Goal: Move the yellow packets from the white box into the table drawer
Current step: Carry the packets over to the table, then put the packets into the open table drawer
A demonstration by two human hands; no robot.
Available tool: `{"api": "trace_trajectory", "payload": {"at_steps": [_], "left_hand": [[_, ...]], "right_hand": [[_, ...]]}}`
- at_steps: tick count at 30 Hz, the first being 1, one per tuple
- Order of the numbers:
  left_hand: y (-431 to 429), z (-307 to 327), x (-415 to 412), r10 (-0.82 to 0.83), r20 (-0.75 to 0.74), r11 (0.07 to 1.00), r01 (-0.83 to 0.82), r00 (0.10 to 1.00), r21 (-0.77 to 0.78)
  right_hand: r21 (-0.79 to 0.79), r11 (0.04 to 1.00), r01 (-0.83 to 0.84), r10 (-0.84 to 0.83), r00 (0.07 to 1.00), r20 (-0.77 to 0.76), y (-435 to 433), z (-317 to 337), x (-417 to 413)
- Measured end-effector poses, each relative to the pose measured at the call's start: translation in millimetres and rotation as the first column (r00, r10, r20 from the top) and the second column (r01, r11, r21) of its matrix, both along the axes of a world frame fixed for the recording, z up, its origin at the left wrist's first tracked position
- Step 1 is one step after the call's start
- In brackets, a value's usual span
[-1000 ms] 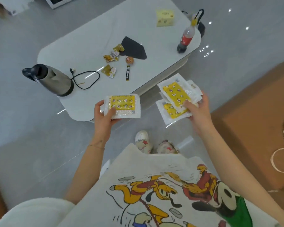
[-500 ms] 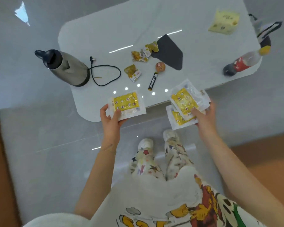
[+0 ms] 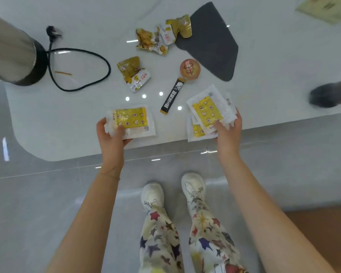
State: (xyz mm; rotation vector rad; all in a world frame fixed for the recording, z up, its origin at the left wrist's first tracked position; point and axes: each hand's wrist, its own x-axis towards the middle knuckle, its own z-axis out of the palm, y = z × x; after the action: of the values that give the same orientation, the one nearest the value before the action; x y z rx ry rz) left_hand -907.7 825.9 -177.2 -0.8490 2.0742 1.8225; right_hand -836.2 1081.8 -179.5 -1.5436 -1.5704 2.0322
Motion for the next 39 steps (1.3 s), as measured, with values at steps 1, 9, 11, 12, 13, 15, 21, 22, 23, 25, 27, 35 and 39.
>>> {"api": "trace_trajectory", "payload": {"at_steps": [1,9,11,12,13,15,21,22,23,25,27,35,39], "left_hand": [[0.2,-5.8,0.0,-0.009,-0.017,1.0,0.009,1.0,-0.026],[-5.4,-11.8,18.6,-0.153,-0.015,0.952,0.143,0.988,-0.27],[-8.9,-5.6,38.9,-0.158,-0.066,0.948,0.133,0.985,-0.291],[-10.6,-2.9,51.1,-0.172,-0.09,0.947,0.14,0.981,-0.29],[-13.1,-3.2,63.9,-0.197,-0.101,0.944,0.161,0.975,-0.287],[-17.2,-9.6,87.6,-0.262,-0.077,0.933,0.232,0.962,-0.273],[-38.4,-44.8,123.6,-0.565,0.067,0.726,0.534,0.822,-0.434],[-42.0,-49.2,123.7,-0.608,0.077,0.678,0.566,0.791,-0.469],[-45.8,-52.8,123.3,-0.645,0.089,0.635,0.597,0.759,-0.491],[-45.4,-54.4,118.6,-0.685,0.107,0.594,0.637,0.721,-0.492],[-44.1,-56.6,116.4,-0.706,0.109,0.569,0.652,0.7,-0.501],[-36.9,-55.4,111.9,-0.725,0.069,0.52,0.611,0.685,-0.596],[-32.0,-42.0,111.9,-0.721,0.046,0.534,0.596,0.691,-0.599]], "right_hand": [[0.023,1.0,0.004,-0.004,1.0,-0.003,0.3,-6.6,-3.7],[0.337,0.935,-0.113,0.1,0.993,0.055,3.0,-21.1,6.3],[0.532,0.83,-0.168,0.113,0.984,0.134,-2.7,-28.3,34.8],[0.59,0.773,-0.233,0.166,0.972,0.166,-7.5,-32.9,51.4],[0.605,0.728,-0.322,0.245,0.947,0.209,-12.0,-39.4,66.5],[0.554,0.628,-0.547,0.435,0.837,0.333,-18.0,-57.8,87.6],[0.406,0.071,-0.911,0.662,0.348,0.664,-22.8,-116.1,72.8],[0.35,0.018,-0.937,0.657,0.275,0.702,-23.4,-124.3,63.5],[0.29,-0.017,-0.957,0.647,0.211,0.733,-23.8,-131.9,54.8],[0.222,-0.07,-0.972,0.601,0.137,0.787,-17.9,-138.3,42.4],[0.154,-0.101,-0.983,0.57,0.07,0.819,-12.2,-142.5,38.8],[0.174,-0.063,-0.983,0.585,0.105,0.804,-24.6,-140.9,56.6],[0.075,-0.049,-0.996,0.593,0.031,0.805,-34.1,-129.3,92.2]]}}
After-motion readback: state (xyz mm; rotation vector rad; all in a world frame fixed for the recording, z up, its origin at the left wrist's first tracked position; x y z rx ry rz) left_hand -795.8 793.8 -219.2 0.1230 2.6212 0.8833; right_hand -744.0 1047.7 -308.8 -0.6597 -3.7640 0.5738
